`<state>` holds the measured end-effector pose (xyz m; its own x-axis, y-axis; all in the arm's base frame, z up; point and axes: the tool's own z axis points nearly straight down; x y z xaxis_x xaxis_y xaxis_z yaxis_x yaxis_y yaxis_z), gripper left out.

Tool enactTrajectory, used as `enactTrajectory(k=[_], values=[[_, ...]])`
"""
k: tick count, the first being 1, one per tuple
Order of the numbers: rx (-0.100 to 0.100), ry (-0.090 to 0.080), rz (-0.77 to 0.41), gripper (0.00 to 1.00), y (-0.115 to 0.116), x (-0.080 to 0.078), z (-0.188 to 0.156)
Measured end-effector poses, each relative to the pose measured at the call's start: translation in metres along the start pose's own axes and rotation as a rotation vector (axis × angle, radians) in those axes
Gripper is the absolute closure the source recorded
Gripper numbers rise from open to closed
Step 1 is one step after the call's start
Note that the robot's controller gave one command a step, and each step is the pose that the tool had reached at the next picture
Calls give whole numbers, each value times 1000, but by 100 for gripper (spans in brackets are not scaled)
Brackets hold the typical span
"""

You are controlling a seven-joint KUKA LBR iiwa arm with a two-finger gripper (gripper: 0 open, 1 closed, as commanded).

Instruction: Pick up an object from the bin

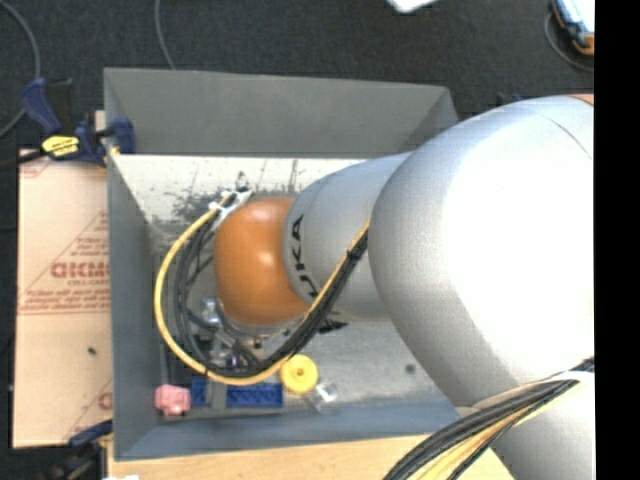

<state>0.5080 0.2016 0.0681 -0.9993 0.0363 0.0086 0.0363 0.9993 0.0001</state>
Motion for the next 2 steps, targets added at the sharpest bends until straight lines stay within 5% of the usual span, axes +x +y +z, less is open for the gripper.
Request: enactTrajectory(k=[1,2], values=[[-2,-19,-145,0,-14,-13,-86],[0,4,-1,0,0,0,1]])
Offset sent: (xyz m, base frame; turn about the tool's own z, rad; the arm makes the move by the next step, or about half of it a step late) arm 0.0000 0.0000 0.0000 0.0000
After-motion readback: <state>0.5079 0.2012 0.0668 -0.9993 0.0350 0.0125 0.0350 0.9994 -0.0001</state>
